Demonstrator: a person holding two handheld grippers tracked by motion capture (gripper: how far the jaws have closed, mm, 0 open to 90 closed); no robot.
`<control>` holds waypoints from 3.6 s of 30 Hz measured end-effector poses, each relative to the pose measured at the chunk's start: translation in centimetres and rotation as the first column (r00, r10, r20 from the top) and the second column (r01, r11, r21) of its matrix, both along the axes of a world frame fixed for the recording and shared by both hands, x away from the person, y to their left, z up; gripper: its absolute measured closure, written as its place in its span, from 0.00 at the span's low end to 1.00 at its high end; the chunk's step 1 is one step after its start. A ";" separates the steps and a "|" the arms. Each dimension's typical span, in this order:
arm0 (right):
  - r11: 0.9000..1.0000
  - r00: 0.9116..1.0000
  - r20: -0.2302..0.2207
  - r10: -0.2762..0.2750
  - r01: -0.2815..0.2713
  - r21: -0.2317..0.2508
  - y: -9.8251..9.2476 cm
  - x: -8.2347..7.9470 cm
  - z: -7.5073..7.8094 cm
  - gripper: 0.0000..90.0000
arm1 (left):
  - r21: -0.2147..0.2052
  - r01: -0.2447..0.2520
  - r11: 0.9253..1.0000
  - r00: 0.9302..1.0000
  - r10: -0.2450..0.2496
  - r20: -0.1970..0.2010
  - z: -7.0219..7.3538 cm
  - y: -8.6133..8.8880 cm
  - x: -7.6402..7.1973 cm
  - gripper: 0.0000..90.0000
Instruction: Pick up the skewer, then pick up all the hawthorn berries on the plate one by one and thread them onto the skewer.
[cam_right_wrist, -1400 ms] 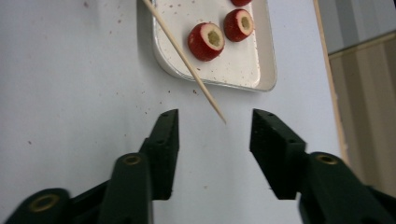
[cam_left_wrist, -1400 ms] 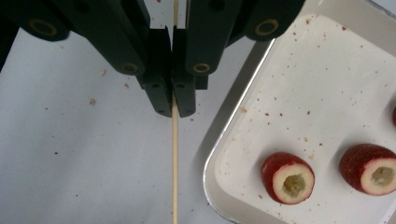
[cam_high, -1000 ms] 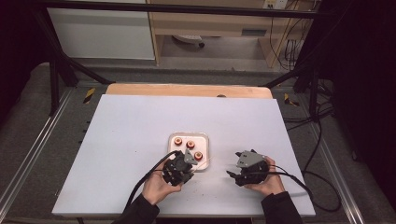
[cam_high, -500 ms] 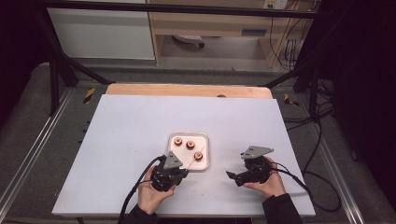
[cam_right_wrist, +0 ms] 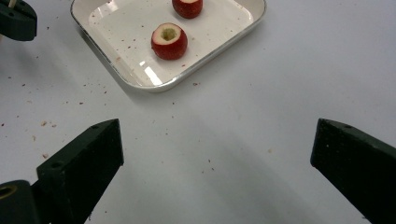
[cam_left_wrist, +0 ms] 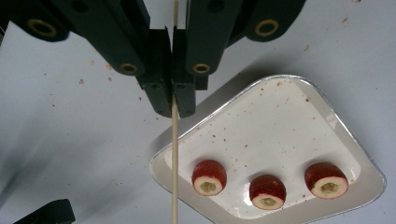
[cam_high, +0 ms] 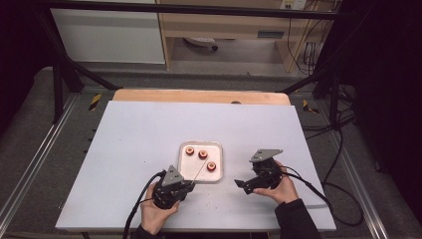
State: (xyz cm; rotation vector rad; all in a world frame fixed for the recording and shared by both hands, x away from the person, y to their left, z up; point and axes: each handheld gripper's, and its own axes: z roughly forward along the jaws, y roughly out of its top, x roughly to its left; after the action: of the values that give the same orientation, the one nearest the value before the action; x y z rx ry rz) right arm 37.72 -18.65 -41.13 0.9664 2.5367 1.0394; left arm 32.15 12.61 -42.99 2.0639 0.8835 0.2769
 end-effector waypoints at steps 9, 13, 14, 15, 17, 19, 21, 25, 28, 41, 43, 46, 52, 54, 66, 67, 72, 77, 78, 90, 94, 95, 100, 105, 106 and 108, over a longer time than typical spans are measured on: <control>0.995 0.997 -0.015 0.072 -0.073 -0.069 2.9 1.4 0.8 0.03 | -0.012 -0.006 1.000 1.000 0.006 0.012 -0.2 0.7 -0.3 0.98; 0.991 0.994 -0.024 0.102 -0.104 -0.087 4.0 2.0 1.0 0.04 | -0.017 -0.010 1.000 1.000 0.011 0.011 -0.3 1.2 -0.3 0.98; 0.990 0.994 -0.028 0.108 -0.110 -0.091 4.6 2.3 1.2 0.04 | -0.021 -0.011 1.000 1.000 0.011 0.013 -0.3 1.3 -0.3 0.98; 0.990 0.994 -0.028 0.108 -0.110 -0.091 4.6 2.3 1.2 0.04 | -0.024 -0.010 1.000 1.000 0.011 0.013 -0.3 1.4 -0.3 0.98; 0.987 0.992 -0.043 0.119 -0.123 -0.099 5.4 2.8 1.3 0.04 | -0.027 -0.011 1.000 1.000 0.012 0.019 -0.2 1.5 -0.4 0.98; 0.985 0.990 -0.055 0.127 -0.132 -0.108 5.8 3.2 1.4 0.04 | -0.030 -0.010 1.000 1.000 0.011 0.020 -0.2 1.6 -0.5 0.98; 0.984 0.989 -0.060 0.131 -0.137 -0.109 6.1 3.4 1.4 0.05 | -0.034 -0.012 0.999 1.000 0.013 0.021 -0.2 1.8 -0.5 0.98; 0.978 0.984 -0.087 0.153 -0.164 -0.129 7.0 4.2 1.5 0.06 | -0.036 -0.023 0.999 0.999 0.023 0.021 -0.3 2.1 -0.5 0.98; 0.972 0.980 -0.096 0.173 -0.185 -0.142 8.0 4.8 1.6 0.09 | -0.030 -0.022 0.999 0.999 0.023 0.024 -0.3 2.1 -0.5 0.98; 0.933 0.942 -0.188 0.277 -0.310 -0.184 10.5 6.8 1.2 0.33 | -0.027 -0.018 0.999 1.000 0.019 0.017 -0.6 2.4 -0.4 0.98; 0.925 0.937 -0.199 0.286 -0.325 -0.200 10.8 7.0 1.0 0.38 | -0.025 -0.018 1.000 1.000 0.018 0.019 -0.6 2.4 -0.5 0.98; 0.901 0.920 -0.223 0.322 -0.370 -0.226 11.2 7.4 0.5 0.50 | -0.025 -0.021 0.999 1.000 0.021 0.018 -0.6 2.5 -0.4 0.98; 0.877 0.907 -0.233 0.352 -0.406 -0.255 11.3 7.7 0.1 0.59 | -0.023 -0.022 0.999 1.000 0.023 0.014 -0.7 2.6 -0.4 0.98; 0.868 0.903 -0.227 0.366 -0.419 -0.267 11.3 7.7 0.0 0.63 | -0.020 -0.017 1.000 1.000 0.017 0.015 -0.7 2.5 -0.4 0.98; 0.847 0.889 -0.209 0.407 -0.453 -0.277 11.6 7.9 -0.6 0.65 | -0.013 -0.015 1.000 1.000 0.015 0.008 -0.8 2.4 -0.3 0.98; 0.847 0.889 -0.209 0.407 -0.453 -0.277 11.6 7.9 -0.6 0.65 | -0.013 -0.014 1.000 1.000 0.014 0.007 -0.8 2.4 -0.3 0.98; 0.856 0.897 -0.209 0.389 -0.435 -0.277 11.6 7.9 -0.6 0.66 | -0.015 -0.014 1.000 1.000 0.014 0.009 -0.8 2.5 -0.3 0.98; 0.914 0.934 -0.195 0.299 -0.339 -0.223 11.3 7.8 0.4 0.66 | -0.029 -0.024 0.999 1.000 0.024 0.013 -0.7 2.6 -0.4 0.98; 0.927 0.942 -0.194 0.275 -0.313 -0.207 11.2 7.7 0.7 0.66 | -0.031 -0.025 0.999 1.000 0.025 0.016 -0.7 2.6 -0.4 0.98; 0.994 0.973 -0.227 0.037 -0.011 0.112 7.9 6.2 3.4 0.66 | -0.080 -0.056 0.995 0.997 0.059 0.039 -0.6 2.5 -0.8 0.98; 0.970 0.975 -0.220 -0.014 0.066 0.232 6.7 5.5 3.4 0.66 | -0.095 -0.066 0.993 0.997 0.070 0.041 -0.7 2.0 -1.1 0.98; 0.963 0.976 -0.218 -0.026 0.084 0.257 6.5 5.4 3.4 0.66 | -0.103 -0.070 0.992 0.996 0.074 0.041 -0.7 1.9 -1.2 0.98; 0.899 0.971 -0.224 -0.085 0.172 0.403 5.6 4.7 3.1 0.66 | -0.122 -0.101 0.987 0.994 0.106 0.030 -0.7 1.2 -1.5 0.98; 0.809 0.961 -0.244 -0.126 0.242 0.536 5.2 4.0 2.6 0.66 | -0.133 -0.125 0.983 0.991 0.129 0.023 -0.9 0.5 -1.6 0.98; 0.794 0.960 -0.245 -0.136 0.254 0.552 5.2 3.9 2.5 0.66 | -0.134 -0.126 0.983 0.991 0.131 0.024 -1.0 0.4 -1.7 0.98; 0.760 0.957 -0.248 -0.148 0.270 0.591 5.2 3.7 2.4 0.66 | -0.136 -0.129 0.982 0.991 0.134 0.026 -1.1 0.0 -1.7 0.98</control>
State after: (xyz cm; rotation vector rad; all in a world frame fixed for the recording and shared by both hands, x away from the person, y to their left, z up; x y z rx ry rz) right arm 41.46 -13.49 -38.74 1.5375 2.1493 1.8433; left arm 30.43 12.61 -44.07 1.8747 0.9921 0.3147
